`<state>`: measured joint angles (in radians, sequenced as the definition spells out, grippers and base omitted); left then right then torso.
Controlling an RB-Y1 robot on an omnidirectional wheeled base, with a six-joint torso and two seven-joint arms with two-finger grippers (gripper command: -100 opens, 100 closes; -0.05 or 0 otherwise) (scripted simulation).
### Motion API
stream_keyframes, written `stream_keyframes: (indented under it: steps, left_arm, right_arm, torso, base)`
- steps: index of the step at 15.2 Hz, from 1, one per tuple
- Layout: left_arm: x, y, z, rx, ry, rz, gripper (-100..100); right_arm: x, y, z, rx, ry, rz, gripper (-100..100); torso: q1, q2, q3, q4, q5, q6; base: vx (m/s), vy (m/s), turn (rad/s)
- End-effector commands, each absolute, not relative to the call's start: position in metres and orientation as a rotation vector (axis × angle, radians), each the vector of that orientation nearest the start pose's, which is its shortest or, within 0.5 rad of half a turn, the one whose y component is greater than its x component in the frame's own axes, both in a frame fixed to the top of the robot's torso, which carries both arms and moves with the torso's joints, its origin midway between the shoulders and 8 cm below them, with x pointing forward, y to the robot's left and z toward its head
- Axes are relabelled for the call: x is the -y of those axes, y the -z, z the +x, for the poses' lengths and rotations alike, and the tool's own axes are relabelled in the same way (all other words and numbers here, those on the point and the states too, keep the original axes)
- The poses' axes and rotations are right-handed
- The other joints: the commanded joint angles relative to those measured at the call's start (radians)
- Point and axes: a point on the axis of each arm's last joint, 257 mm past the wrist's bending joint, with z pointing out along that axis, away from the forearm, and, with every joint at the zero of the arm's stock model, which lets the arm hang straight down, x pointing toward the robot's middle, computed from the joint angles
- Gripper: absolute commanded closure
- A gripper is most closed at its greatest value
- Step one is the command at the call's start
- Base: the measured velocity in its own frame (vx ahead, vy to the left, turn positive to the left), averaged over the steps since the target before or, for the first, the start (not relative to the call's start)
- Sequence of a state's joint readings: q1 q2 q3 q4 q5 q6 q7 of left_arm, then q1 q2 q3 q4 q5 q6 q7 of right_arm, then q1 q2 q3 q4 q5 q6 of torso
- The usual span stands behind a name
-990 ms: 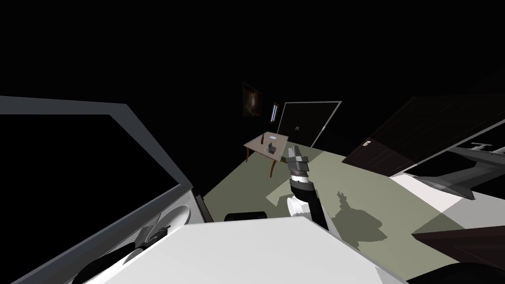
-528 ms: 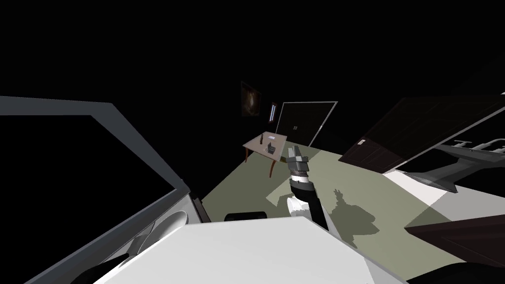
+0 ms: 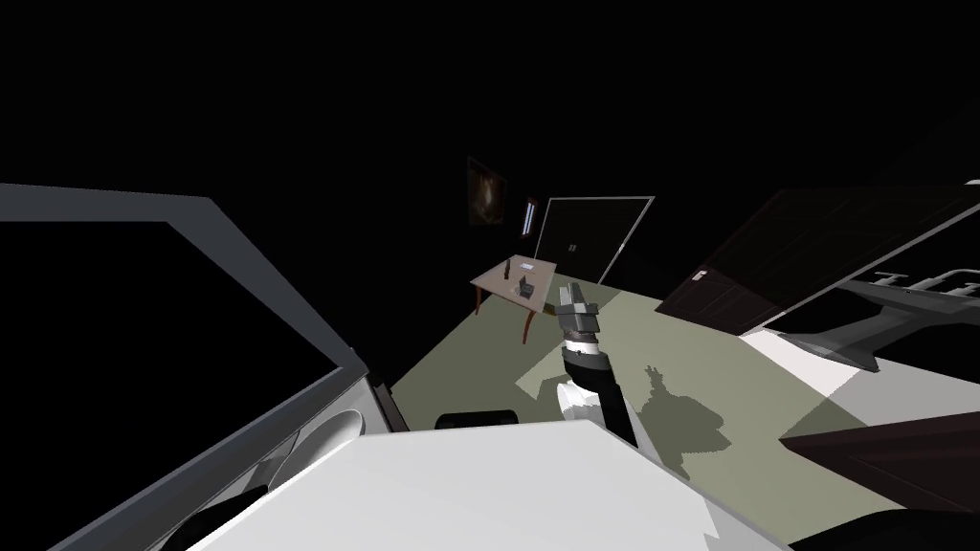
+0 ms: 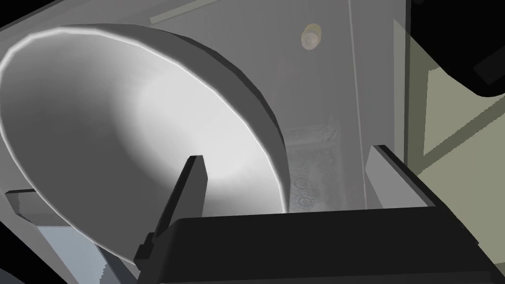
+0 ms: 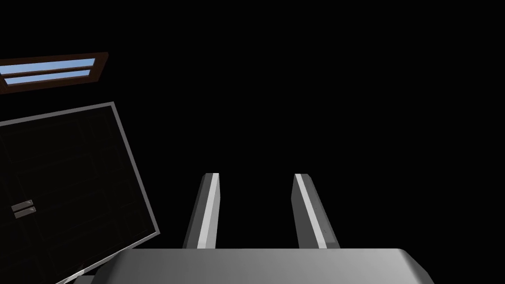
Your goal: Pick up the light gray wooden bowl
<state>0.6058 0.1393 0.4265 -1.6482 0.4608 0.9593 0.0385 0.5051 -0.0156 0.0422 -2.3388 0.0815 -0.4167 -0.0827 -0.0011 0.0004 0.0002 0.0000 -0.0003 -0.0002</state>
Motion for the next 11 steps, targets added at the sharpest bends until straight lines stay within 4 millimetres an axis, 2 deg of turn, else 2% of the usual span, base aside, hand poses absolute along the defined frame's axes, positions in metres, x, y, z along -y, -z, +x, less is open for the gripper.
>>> stream_keyframes:
  steps: [1, 5, 10, 11]
  left_arm:
    - [-0.443, 0.526, 0.099, -1.209, 0.221, -2.664, 100]
    - [-0.443, 0.525, 0.101, -1.211, 0.228, -2.658, 100]
    - [-0.449, 0.506, 0.092, -1.21, 0.219, -2.664, 100]
    - [-0.449, 0.51, 0.093, -1.208, 0.219, -2.665, 100]
  right_arm:
    - [0.256, -0.032, 0.349, -0.671, -1.358, 0.66, 0]
    - [0.256, -0.032, 0.349, -0.671, -1.358, 0.66, 0]
    - [0.256, -0.032, 0.349, -0.671, -1.358, 0.66, 0]
    - [0.256, -0.032, 0.349, -0.671, -1.358, 0.66, 0]
  torso:
    - [0.0, 0.0, 0.0, 0.0, 0.0, 0.0]
    - [0.0, -0.002, -0.002, -0.002, 0.001, 0.0]
    - [0.0, -0.002, -0.002, -0.001, 0.0, -0.001]
    - [0.0, -0.002, -0.001, -0.001, 0.0, -0.001]
  base:
    - [0.0, 0.0, 0.0]
    - [0.0, 0.0, 0.0]
    - [0.004, -0.001, 0.014]
    - [0.0, 0.0, 0.0]
